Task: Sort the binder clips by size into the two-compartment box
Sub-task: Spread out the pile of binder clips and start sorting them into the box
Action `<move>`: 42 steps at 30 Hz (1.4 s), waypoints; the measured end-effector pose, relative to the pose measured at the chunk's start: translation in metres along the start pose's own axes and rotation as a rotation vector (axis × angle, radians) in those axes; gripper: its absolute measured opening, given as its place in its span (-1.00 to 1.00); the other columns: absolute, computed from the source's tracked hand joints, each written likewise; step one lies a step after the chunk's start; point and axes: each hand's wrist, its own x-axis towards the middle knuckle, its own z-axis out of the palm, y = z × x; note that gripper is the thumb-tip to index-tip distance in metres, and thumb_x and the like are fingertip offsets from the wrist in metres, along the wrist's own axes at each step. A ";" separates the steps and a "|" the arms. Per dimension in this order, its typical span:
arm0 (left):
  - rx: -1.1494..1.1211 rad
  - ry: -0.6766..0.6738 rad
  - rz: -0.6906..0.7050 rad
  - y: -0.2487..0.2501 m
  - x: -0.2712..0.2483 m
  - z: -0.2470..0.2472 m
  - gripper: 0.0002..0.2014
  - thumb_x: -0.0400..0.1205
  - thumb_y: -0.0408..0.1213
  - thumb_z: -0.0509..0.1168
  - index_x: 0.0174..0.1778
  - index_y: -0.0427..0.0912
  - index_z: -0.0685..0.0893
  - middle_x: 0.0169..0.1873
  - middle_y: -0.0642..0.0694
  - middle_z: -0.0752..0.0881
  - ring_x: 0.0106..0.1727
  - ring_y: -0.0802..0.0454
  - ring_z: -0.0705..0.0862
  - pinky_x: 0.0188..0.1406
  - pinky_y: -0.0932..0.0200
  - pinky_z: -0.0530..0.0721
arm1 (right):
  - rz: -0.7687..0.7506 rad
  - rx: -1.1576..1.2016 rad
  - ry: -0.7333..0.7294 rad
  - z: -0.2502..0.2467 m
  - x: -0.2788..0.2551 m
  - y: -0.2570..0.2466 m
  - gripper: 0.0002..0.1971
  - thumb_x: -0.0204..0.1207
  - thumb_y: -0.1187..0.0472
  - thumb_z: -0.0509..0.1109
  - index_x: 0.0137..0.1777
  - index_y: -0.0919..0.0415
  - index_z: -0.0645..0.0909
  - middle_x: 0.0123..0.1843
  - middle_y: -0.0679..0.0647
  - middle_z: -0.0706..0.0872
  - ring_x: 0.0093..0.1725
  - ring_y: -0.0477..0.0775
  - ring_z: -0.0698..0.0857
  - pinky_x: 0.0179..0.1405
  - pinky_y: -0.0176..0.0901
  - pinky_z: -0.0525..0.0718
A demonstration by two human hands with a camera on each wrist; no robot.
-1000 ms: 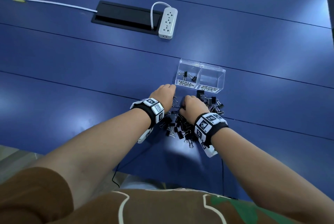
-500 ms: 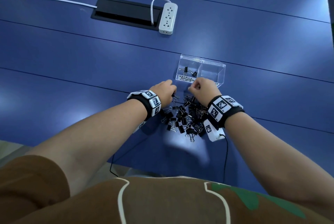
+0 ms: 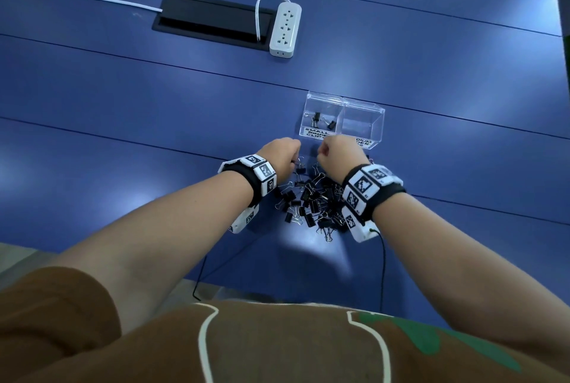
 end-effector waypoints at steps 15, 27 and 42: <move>-0.297 0.308 0.044 0.040 0.034 -0.052 -0.87 0.58 -0.32 0.31 0.02 -0.22 0.59 -0.09 -0.15 0.67 -0.16 -0.02 0.56 -0.06 0.12 0.60 | 0.094 0.433 0.163 0.020 -0.005 0.015 -0.90 0.47 0.30 0.35 -0.09 0.17 0.69 -0.19 0.00 0.69 -0.21 0.00 0.64 -0.04 -0.17 0.69; -0.094 0.120 -0.041 0.027 -0.002 -0.007 -0.88 0.60 -0.23 0.27 0.02 -0.15 0.58 0.05 -0.10 0.61 0.06 -0.13 0.63 0.04 -0.04 0.64 | 0.082 0.638 0.399 -0.039 0.022 0.013 -0.90 0.47 0.22 0.35 -0.06 0.07 0.67 -0.19 0.01 0.75 -0.15 0.07 0.74 0.05 0.08 0.75; -0.194 0.097 -0.095 0.014 -0.012 0.012 -0.77 0.64 -0.38 0.17 0.21 -0.19 0.53 0.20 -0.18 0.50 0.04 -0.21 0.64 0.11 -0.07 0.65 | -0.010 0.012 -0.046 0.018 -0.008 0.031 -0.79 0.49 0.33 0.31 0.10 0.17 0.63 0.14 0.17 0.65 0.09 0.21 0.65 0.16 -0.01 0.65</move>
